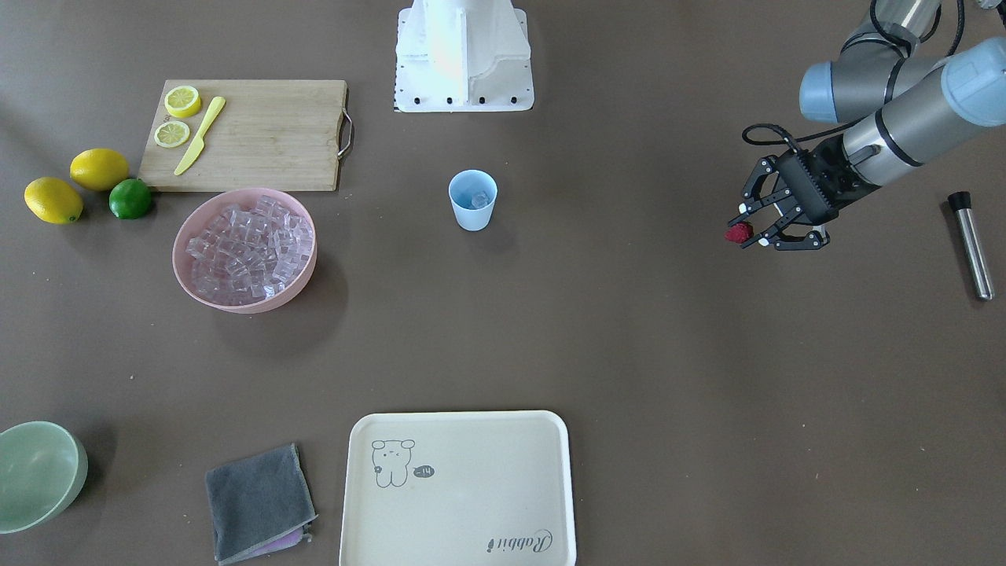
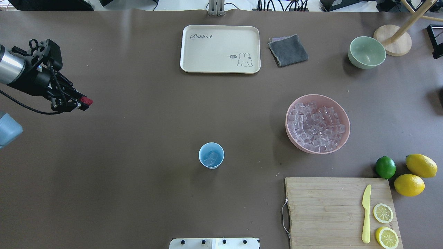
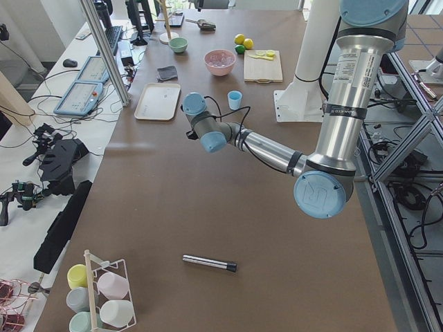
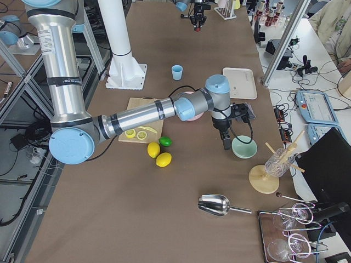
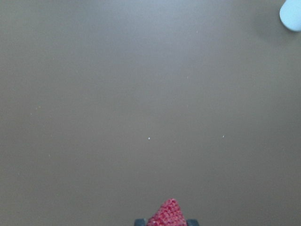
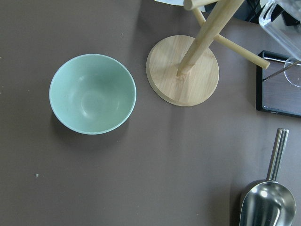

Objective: Mash ice and strawberries in cup
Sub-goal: 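Carry the strawberry with the left gripper over the blue cup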

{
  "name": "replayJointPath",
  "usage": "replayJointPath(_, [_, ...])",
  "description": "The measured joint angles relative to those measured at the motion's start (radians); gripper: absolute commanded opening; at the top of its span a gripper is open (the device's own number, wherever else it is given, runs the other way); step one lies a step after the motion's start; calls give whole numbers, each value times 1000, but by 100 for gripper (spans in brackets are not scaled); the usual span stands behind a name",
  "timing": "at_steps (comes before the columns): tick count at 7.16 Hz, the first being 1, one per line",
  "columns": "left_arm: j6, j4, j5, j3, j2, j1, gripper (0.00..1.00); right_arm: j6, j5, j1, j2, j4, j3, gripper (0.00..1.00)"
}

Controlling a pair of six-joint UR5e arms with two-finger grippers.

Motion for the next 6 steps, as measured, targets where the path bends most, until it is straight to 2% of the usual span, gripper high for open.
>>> replayJointPath(4, [-273,-3,0,-16,-180,76,0,-6,-6,-8,7,2,0,100])
replayJointPath(6, [-377,-6,40,-16,-248,146,0,-8,-12,-16,10,3,-2,100])
